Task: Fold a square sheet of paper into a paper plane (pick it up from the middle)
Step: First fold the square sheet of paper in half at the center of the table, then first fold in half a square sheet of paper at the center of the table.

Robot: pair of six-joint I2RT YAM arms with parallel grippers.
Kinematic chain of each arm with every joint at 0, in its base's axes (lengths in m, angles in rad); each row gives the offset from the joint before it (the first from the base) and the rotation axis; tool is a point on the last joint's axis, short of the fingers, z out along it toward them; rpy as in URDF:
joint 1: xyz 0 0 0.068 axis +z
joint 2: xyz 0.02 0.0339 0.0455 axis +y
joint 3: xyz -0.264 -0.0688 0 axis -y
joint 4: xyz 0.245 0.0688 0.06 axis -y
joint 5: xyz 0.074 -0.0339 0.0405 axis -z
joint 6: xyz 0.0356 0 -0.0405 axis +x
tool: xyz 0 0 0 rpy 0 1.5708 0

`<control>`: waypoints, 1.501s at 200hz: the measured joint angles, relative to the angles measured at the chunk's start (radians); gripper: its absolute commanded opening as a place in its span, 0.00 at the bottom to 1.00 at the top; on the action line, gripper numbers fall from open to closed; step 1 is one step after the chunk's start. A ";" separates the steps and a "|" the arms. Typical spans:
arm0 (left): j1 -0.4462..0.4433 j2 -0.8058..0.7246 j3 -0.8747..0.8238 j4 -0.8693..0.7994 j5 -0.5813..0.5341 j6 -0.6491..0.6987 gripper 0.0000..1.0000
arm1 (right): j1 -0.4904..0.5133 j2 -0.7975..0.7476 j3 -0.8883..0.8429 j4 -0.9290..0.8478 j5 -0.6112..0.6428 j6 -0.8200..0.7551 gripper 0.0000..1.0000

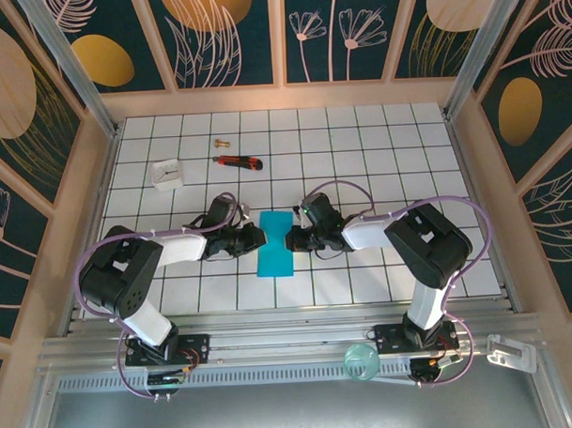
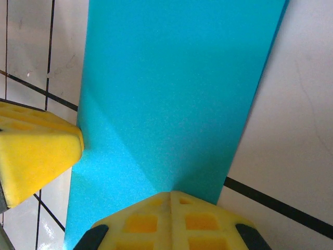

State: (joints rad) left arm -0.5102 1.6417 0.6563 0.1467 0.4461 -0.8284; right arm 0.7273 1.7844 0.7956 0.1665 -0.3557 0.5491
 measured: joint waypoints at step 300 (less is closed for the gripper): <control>0.002 -0.033 -0.107 0.029 0.073 0.051 0.00 | -0.017 -0.037 0.065 -0.166 0.024 -0.020 0.17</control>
State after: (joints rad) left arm -0.5087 1.6085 0.5495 0.1761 0.5190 -0.7769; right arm 0.7105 1.7473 0.8604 0.0002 -0.3317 0.5289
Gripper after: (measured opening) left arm 0.062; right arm 0.154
